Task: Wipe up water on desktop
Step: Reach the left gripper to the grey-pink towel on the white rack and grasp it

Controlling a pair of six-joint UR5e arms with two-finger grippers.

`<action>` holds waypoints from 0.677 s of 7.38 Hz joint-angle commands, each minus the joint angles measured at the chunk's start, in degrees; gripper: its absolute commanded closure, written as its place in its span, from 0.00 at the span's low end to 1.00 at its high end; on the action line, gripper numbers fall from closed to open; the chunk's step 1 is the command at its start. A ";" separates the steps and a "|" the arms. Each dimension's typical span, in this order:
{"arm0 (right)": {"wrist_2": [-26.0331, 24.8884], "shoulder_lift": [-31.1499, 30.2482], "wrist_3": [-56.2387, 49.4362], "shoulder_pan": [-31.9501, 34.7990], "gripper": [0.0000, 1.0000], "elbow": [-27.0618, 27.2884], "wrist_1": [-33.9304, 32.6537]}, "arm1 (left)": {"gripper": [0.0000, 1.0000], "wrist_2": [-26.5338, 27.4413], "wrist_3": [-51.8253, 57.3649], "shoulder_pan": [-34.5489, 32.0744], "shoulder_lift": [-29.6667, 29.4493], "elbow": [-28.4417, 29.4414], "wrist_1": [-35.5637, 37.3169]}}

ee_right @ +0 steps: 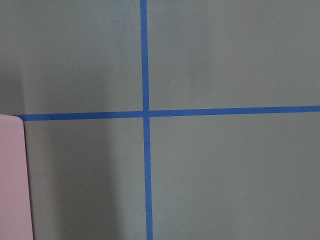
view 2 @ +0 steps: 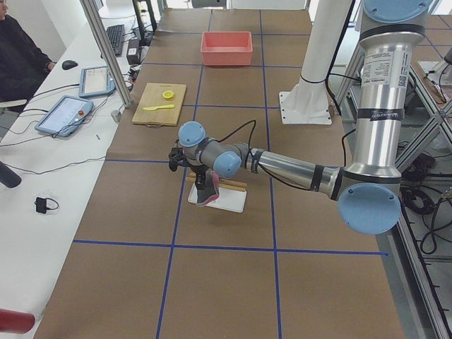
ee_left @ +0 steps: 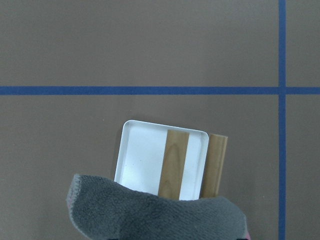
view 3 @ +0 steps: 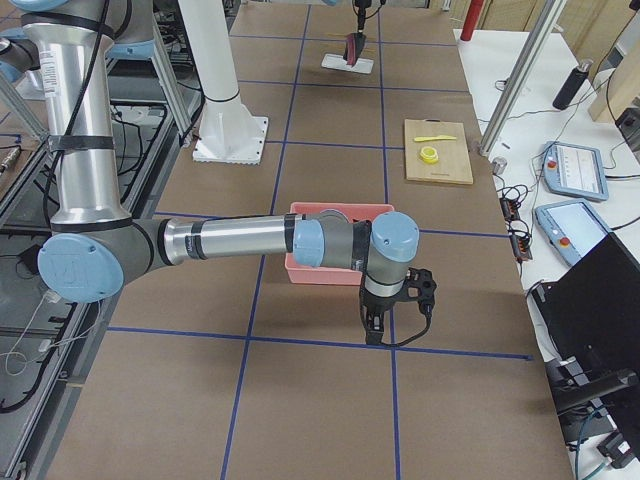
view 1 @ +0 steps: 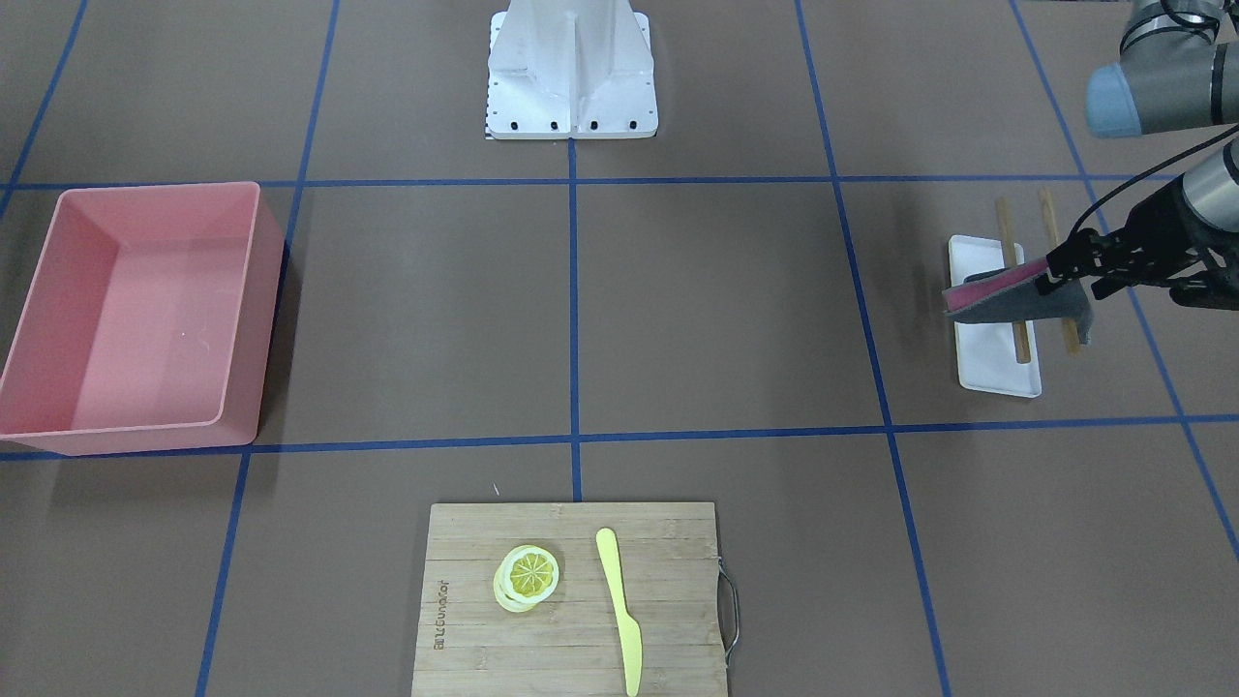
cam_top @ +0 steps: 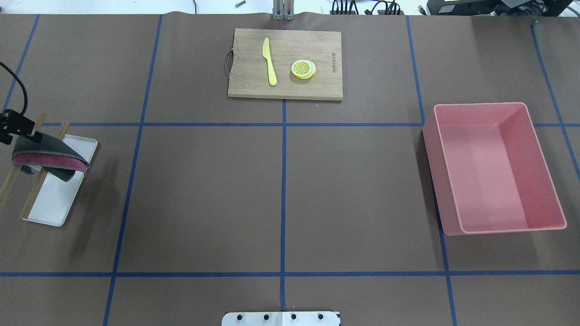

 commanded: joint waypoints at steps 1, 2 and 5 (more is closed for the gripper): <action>0.00 0.12 0.00 -0.33 0.00 0.17 0.01 | 0.65 0.00 0.03 0.02 0.22 -0.40 0.00; 0.00 0.38 0.00 -0.51 0.00 0.00 0.01 | 0.90 0.00 0.03 0.02 0.22 -0.40 0.00; 0.00 0.47 0.09 -0.60 0.00 -0.09 -0.08 | 1.00 0.00 0.46 -0.77 2.14 -2.14 0.09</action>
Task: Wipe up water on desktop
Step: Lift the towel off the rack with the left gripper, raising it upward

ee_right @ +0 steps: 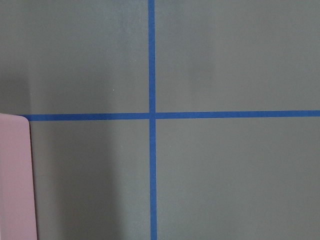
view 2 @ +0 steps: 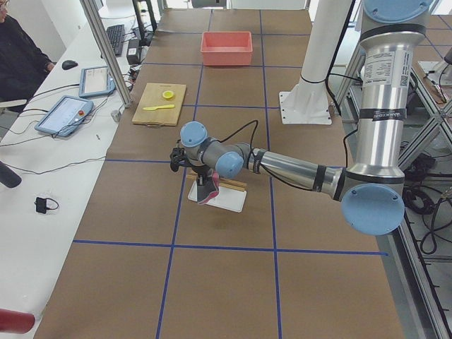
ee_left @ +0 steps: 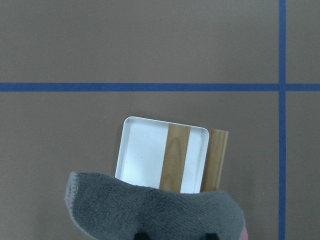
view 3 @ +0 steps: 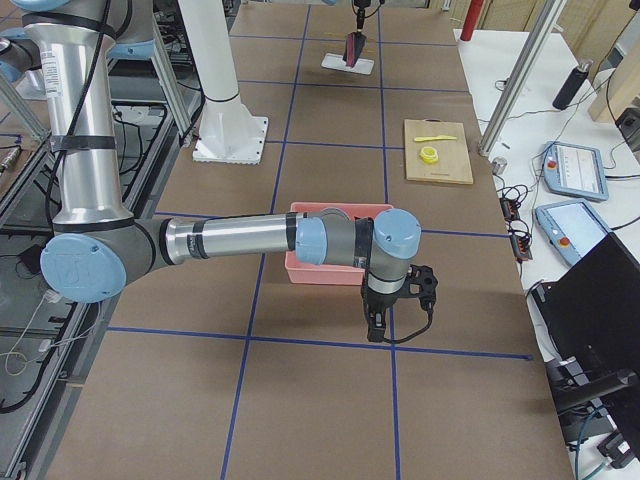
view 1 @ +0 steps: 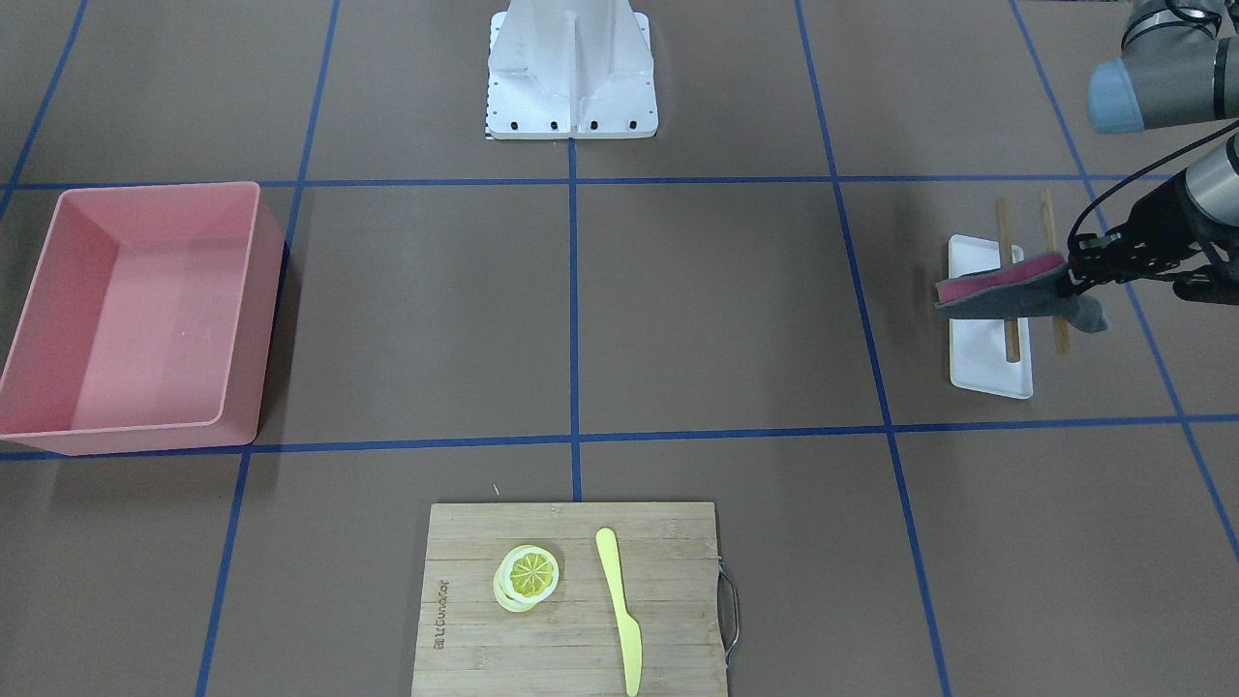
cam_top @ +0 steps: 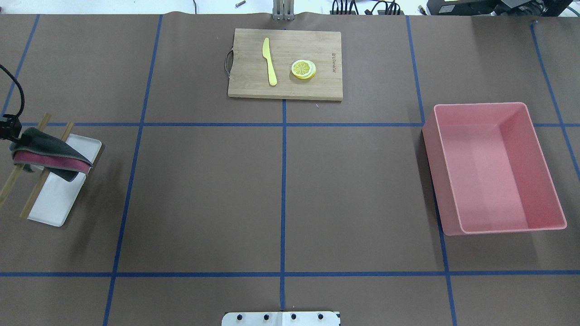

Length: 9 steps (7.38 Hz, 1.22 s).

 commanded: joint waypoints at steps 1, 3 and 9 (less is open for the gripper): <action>0.00 0.08 0.07 -0.04 0.00 -0.16 -0.07 | 1.00 -0.09 0.23 -0.48 1.83 -2.07 0.16; 1.57 0.00 0.07 -0.04 0.00 -0.16 -0.07 | 1.00 -3.13 -0.38 -3.71 1.66 -4.00 0.86; 9.23 2.63 4.81 -6.95 0.00 1.77 12.94 | 1.00 -12.57 -27.43 -9.98 -15.37 -2.61 1.21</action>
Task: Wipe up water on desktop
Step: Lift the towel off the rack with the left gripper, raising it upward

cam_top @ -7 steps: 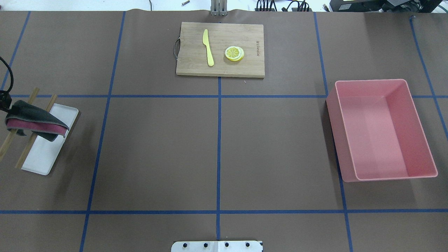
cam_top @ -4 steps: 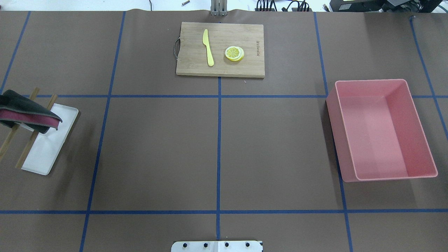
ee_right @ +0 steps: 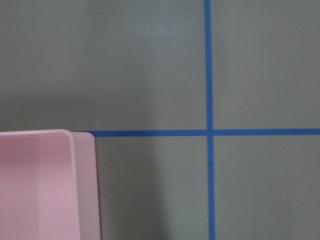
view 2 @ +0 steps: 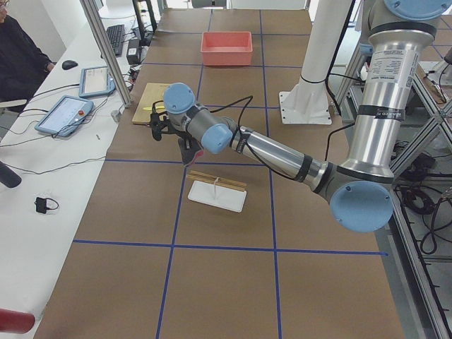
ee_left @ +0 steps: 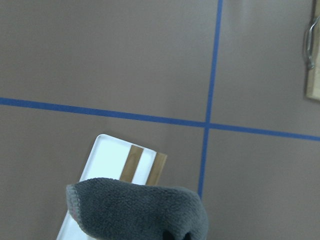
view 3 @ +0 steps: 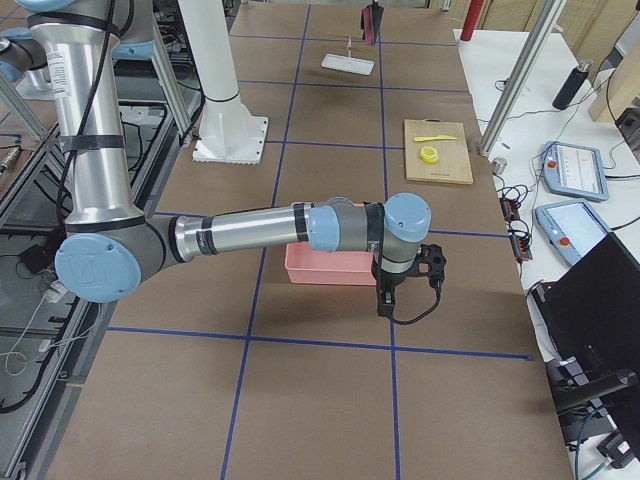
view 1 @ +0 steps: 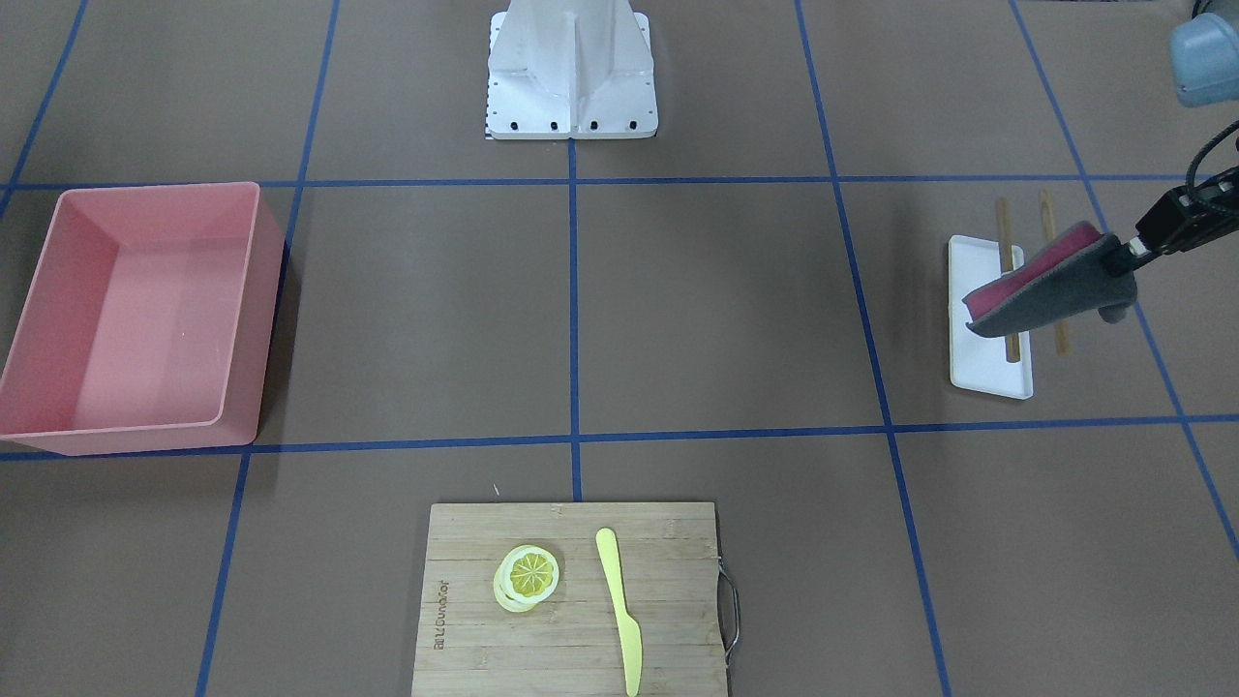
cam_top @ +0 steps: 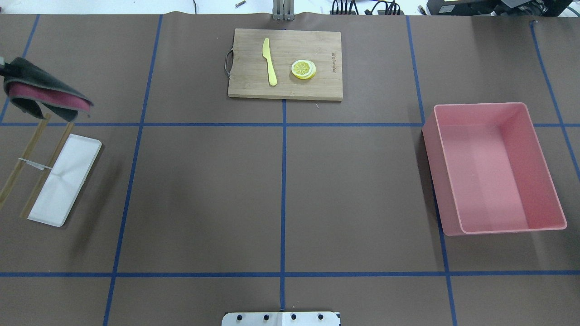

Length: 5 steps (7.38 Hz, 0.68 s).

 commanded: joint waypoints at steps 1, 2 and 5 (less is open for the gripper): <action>1.34 0.40 0.30 -7.33 0.00 -0.61 16.15 | 1.00 0.24 -7.96 1.73 -5.89 1.43 0.00; 1.17 0.40 3.52 -9.37 0.00 -0.44 22.76 | 1.00 0.42 -11.64 3.05 -9.39 3.52 0.00; -0.31 10.38 16.11 -14.74 0.00 0.43 26.69 | 1.00 8.47 -21.93 9.89 -15.21 4.78 -0.08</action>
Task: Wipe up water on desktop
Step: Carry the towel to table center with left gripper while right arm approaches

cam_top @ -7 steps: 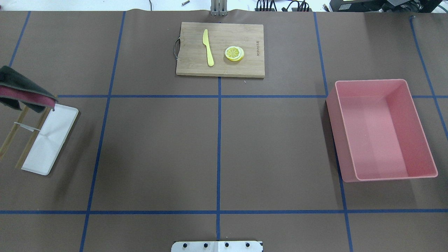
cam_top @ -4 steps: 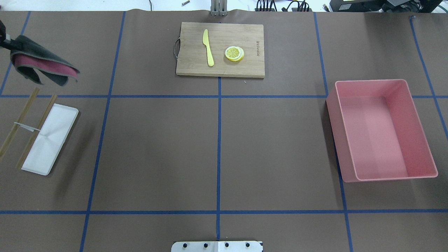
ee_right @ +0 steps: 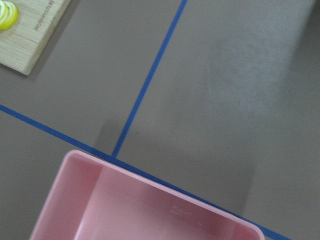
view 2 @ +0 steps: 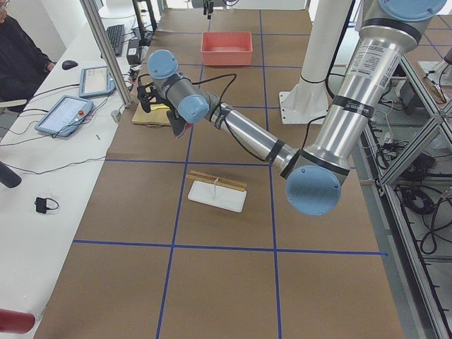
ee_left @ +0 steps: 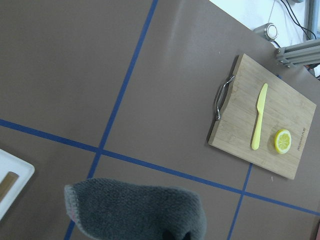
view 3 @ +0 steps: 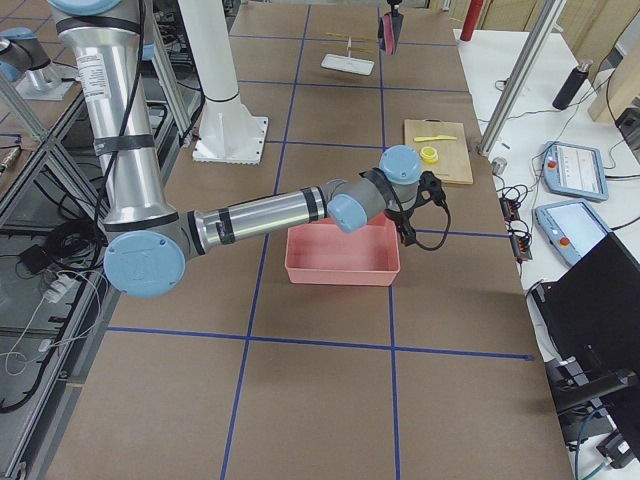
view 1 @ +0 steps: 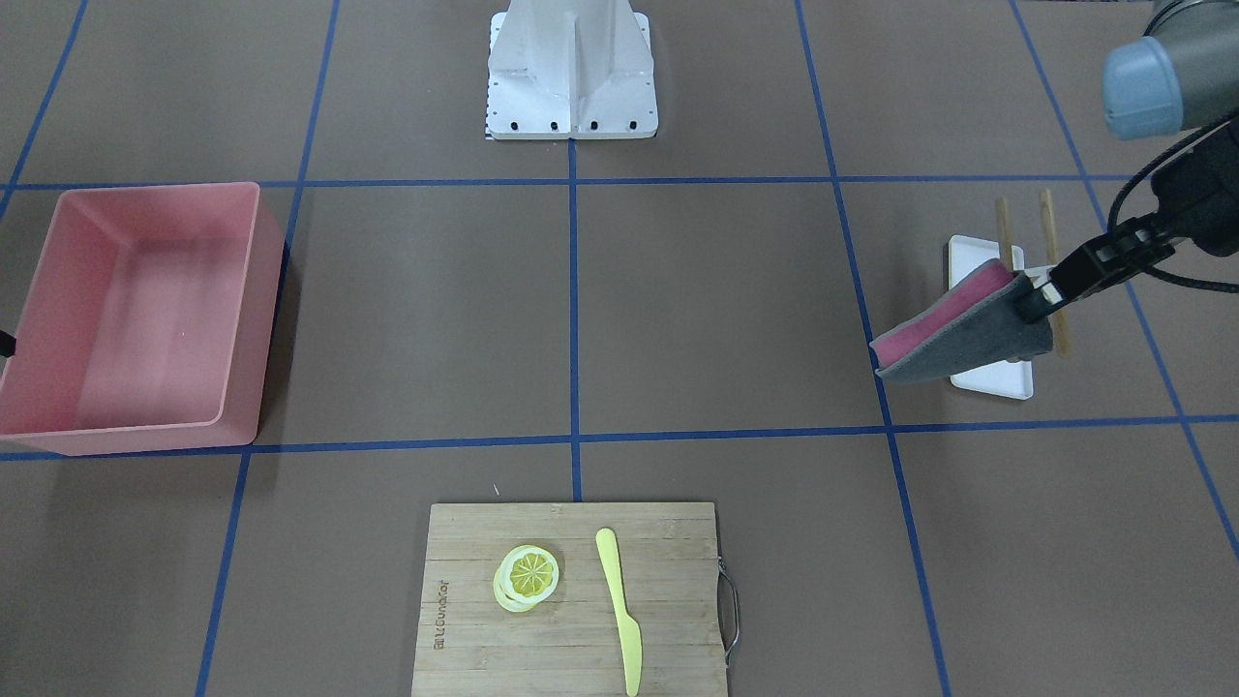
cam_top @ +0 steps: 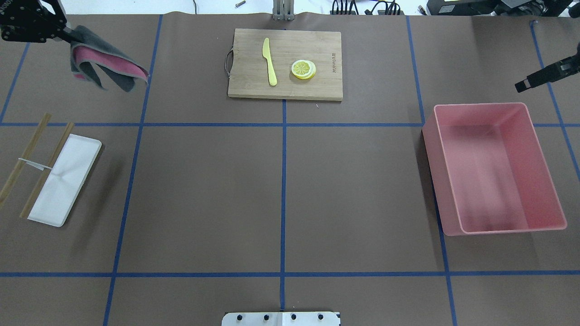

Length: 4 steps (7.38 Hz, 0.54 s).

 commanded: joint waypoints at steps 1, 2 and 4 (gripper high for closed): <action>-1.81 6.88 4.58 -3.36 0.00 1.81 0.71 | 1.00 6.02 -6.91 5.78 -3.04 -0.14 -0.15; -5.91 8.81 4.76 -5.99 0.00 4.61 0.62 | 1.00 8.48 -10.42 8.33 -4.71 -0.14 -0.16; -11.56 12.67 4.85 -12.41 0.00 8.15 0.18 | 1.00 9.29 -15.53 12.55 -7.61 -0.14 -0.16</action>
